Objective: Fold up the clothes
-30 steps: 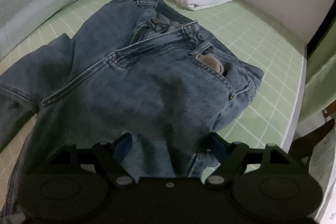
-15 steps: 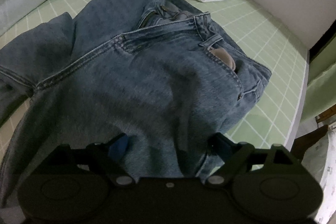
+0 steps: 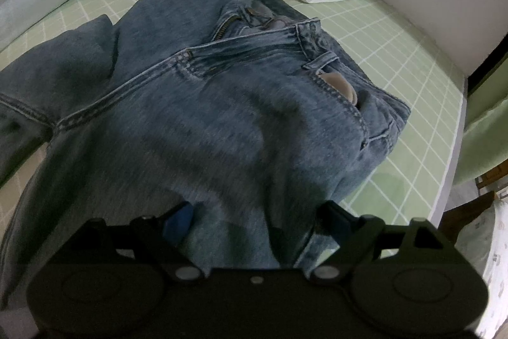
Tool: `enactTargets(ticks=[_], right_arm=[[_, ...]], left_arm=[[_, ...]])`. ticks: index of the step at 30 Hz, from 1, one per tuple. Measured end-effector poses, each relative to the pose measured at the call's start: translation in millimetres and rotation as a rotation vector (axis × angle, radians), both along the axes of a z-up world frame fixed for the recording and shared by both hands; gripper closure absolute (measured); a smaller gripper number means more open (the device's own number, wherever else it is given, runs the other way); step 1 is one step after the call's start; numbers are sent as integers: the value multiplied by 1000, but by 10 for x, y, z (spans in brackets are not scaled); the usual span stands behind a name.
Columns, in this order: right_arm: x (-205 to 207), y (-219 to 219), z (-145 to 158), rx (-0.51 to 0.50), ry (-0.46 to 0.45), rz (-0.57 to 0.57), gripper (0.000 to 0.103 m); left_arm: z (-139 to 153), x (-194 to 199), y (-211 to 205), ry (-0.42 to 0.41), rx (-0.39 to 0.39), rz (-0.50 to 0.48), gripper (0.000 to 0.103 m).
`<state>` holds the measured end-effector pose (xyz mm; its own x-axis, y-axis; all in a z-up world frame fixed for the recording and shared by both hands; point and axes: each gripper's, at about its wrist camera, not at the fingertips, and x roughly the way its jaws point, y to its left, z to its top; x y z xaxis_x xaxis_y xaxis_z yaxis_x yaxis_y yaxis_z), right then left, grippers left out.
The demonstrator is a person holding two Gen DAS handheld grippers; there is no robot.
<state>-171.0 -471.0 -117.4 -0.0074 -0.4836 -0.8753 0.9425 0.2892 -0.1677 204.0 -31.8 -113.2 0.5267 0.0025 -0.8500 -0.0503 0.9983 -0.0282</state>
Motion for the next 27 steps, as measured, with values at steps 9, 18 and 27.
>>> enactTargets(ticks=[9, 18, 27], right_arm=[[-76, 31, 49, -3, -48, -3, 14], [-307, 111, 55, 42, -165, 20, 15], [-668, 44, 136, 74, -288, 46, 15]], left_arm=[[167, -393, 523, -35, -59, 96, 97], [144, -1340, 1314, 49, 47, 268, 96], [293, -1718, 1186, 47, 46, 312, 73]])
